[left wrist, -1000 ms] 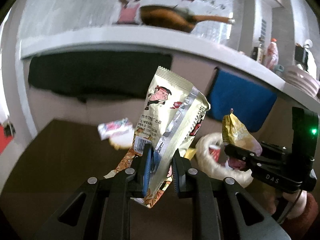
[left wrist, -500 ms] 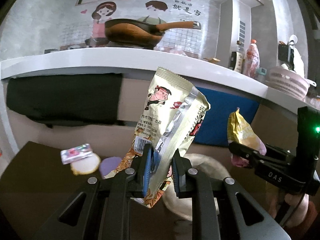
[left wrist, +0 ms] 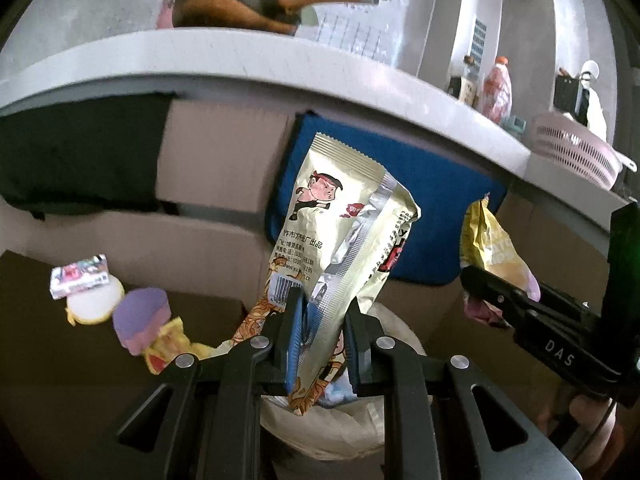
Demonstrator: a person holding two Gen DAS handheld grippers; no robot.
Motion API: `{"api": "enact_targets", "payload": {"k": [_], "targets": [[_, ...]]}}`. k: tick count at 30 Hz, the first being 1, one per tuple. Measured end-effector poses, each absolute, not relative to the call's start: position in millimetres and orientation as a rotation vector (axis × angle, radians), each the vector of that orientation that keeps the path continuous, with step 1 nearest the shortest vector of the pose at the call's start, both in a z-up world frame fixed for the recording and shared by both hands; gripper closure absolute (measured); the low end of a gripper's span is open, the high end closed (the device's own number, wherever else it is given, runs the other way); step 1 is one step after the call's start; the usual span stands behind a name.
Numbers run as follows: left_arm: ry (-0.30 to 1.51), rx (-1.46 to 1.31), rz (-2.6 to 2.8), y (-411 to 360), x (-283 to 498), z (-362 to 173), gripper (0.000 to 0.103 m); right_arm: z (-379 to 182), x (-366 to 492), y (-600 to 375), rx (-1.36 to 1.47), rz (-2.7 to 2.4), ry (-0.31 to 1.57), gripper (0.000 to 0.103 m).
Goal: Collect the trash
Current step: 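Carry the chips bag with the right tool over the bin while left carries the wrapper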
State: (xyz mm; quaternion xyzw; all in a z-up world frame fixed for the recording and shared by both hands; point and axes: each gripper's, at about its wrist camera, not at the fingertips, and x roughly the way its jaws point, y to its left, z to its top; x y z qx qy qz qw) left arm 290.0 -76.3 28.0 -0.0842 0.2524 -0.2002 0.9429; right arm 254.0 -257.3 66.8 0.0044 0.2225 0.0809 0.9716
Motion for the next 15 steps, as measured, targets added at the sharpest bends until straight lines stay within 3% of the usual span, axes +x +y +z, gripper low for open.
{"api": "enact_targets", "payload": {"k": [15], "targets": [[0.666,-0.162,-0.415,-92.9,326.6,-21.1,0.084,13.2,286.5,-278.3,0.115,0.185,0.58,0.072]]}}
